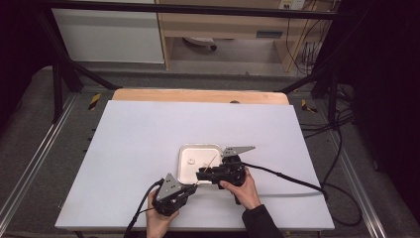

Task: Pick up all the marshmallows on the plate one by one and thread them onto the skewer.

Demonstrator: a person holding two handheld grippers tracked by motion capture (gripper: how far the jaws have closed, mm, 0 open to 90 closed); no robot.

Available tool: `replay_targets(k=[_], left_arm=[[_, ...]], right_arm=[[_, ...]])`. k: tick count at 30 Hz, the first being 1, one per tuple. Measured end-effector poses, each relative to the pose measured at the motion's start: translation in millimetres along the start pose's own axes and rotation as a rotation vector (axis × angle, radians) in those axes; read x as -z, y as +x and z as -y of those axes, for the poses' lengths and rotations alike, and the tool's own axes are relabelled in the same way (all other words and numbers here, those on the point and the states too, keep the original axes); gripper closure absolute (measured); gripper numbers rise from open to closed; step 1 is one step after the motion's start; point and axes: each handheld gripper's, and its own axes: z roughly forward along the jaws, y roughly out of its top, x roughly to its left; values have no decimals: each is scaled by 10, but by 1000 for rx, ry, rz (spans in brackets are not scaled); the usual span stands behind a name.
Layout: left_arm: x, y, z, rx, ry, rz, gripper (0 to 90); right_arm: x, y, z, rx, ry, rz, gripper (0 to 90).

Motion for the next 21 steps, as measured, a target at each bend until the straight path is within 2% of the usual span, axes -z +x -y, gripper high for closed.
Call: replay_targets(k=[5, 13, 14, 15, 21], left_arm=[[19, 11, 2, 3, -3, -4, 883], [61, 38, 21, 10, -5, -15, 883], [61, 38, 21, 10, -5, -15, 883], [89, 52, 27, 19, -9, -19, 883], [175, 100, 62, 43, -13, -37, 883]], right_arm=[[48, 6, -20, 21, 0, 34, 546], [187, 48, -72, 68, -10, 94, 347], [187, 48, -72, 68, -10, 94, 347], [225, 48, -80, 88, -2, 122, 291], [265, 36, -71, 140, 36, 216, 139]])
